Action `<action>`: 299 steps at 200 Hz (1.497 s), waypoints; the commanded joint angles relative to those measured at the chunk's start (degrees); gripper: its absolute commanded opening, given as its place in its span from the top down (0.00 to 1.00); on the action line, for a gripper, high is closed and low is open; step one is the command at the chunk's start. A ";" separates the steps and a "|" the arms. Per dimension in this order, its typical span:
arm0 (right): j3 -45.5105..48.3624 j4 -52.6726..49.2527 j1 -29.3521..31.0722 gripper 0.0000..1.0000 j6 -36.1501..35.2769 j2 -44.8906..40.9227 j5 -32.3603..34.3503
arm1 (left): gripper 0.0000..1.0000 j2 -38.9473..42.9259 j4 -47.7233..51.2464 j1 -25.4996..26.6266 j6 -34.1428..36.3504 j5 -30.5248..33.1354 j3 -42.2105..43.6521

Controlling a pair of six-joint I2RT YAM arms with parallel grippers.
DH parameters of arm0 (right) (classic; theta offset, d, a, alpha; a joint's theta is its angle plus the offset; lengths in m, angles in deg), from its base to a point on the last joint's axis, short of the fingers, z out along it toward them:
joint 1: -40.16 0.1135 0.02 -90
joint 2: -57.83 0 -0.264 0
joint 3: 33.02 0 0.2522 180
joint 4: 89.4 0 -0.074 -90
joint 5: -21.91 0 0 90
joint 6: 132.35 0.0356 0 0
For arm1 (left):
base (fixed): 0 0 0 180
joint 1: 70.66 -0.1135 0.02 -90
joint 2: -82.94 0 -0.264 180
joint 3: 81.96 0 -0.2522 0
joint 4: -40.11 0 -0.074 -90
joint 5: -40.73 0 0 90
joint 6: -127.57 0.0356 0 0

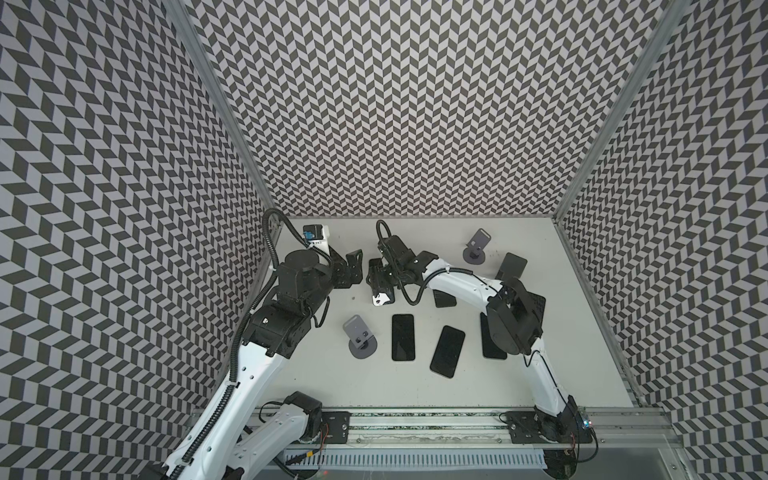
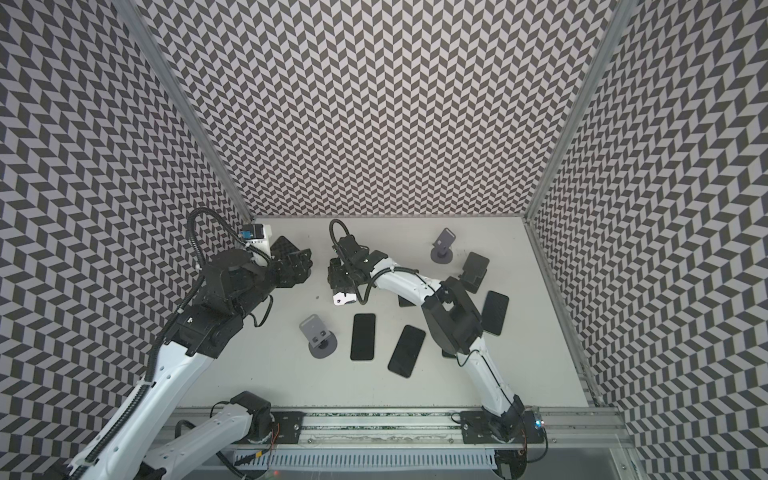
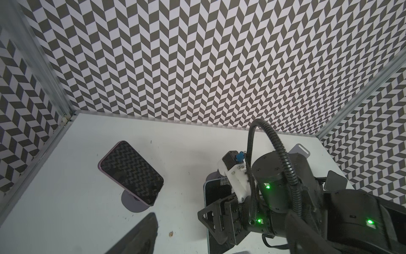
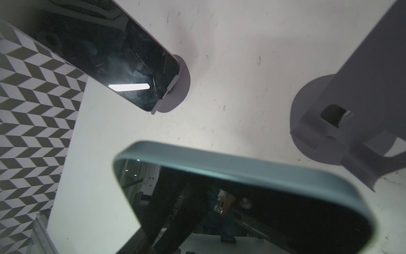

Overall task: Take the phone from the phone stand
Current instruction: 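Lower the held teal-edged phone toward the table with the right gripper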

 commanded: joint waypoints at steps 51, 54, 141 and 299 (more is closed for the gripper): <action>-3.54 0.37 0.48 0.58 -1.07 4.83 -1.48 | 0.09 -0.94 -1.74 -0.48 -1.03 2.02 0.50; -3.66 0.27 0.48 0.58 -1.03 5.01 -1.39 | 0.09 -0.97 -1.76 -0.48 -1.03 2.04 0.48; -9.34 -4.13 1.00 0.55 0.29 10.31 3.95 | 0.09 -0.55 -1.82 -0.74 -1.21 3.41 0.61; -10.62 -10.12 4.67 0.39 4.05 12.90 7.91 | 0.09 2.26 0.02 -1.15 -0.78 4.16 1.43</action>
